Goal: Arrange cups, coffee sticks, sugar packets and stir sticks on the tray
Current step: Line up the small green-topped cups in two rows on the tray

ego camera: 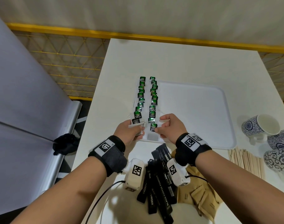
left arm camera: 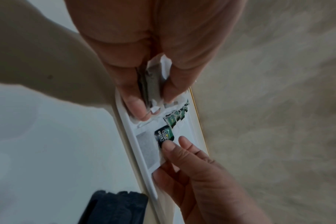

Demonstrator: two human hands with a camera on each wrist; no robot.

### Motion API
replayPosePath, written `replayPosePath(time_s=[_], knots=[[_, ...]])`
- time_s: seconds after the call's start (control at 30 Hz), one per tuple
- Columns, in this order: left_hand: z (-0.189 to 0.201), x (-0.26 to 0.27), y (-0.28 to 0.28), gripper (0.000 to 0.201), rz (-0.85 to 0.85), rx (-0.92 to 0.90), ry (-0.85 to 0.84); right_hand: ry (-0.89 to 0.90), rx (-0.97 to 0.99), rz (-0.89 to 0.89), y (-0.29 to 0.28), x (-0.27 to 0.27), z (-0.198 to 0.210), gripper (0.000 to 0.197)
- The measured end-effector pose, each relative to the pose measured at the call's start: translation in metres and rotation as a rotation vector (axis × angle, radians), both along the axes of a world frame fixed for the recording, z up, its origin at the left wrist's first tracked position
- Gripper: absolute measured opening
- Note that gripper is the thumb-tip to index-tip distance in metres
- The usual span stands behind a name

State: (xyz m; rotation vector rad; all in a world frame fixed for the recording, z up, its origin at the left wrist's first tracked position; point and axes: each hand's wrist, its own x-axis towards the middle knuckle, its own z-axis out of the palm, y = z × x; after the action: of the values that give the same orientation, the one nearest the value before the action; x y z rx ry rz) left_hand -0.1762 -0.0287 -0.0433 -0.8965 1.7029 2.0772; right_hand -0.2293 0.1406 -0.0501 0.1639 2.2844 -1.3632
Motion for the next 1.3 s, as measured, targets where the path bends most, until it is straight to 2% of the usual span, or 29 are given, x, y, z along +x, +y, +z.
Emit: replayPosePath(time_s=[0.1,0.17,0.23,0.3,0.33,0.43,0.53,0.63,0.8,0.9,1.07,1.17,1.3], knots=[[0.001,0.005,-0.002,0.019,-0.005,0.040,0.006,0.145,0.094,0.003,-0.002,0.000,0.005,0.033],[0.003,0.009,-0.003,0.019,0.001,0.085,0.007,0.209,0.034,0.001,-0.004,0.001,0.013,0.019],[0.004,0.013,-0.003,0.031,-0.003,0.088,0.004,0.178,-0.087,0.051,-0.009,0.005,0.023,0.006],[0.004,0.016,-0.003,0.053,-0.017,0.068,0.005,0.099,-0.161,0.119,-0.015,0.012,0.029,0.007],[0.006,0.017,-0.003,0.055,-0.025,0.058,0.015,0.061,-0.175,0.135,-0.018,0.015,0.029,0.011],[0.006,0.022,-0.005,0.043,-0.048,0.038,0.051,-0.016,-0.188,0.153,-0.025,0.021,0.026,0.025],[0.007,0.027,-0.006,0.032,-0.081,0.041,0.069,-0.045,-0.225,0.130,-0.026,0.027,0.029,0.012],[0.011,0.031,-0.008,0.015,-0.046,0.088,0.039,-0.056,-0.268,0.108,-0.027,0.032,0.031,0.006],[0.013,0.036,-0.010,0.019,0.036,0.078,0.012,-0.098,-0.317,0.088,-0.027,0.039,0.029,0.011],[0.014,0.039,-0.009,0.018,0.076,0.054,0.017,-0.169,-0.307,0.118,-0.030,0.043,0.029,0.029],[0.020,0.039,-0.005,0.029,0.172,0.179,0.009,-0.221,-0.216,0.218,-0.034,0.046,0.027,0.051],[0.020,0.037,-0.003,0.029,0.243,0.289,0.001,-0.259,-0.242,0.184,-0.034,0.047,0.028,0.047],[0.021,0.036,-0.006,0.018,0.315,0.279,-0.001,-0.237,-0.229,0.195,-0.029,0.045,0.030,0.038]])
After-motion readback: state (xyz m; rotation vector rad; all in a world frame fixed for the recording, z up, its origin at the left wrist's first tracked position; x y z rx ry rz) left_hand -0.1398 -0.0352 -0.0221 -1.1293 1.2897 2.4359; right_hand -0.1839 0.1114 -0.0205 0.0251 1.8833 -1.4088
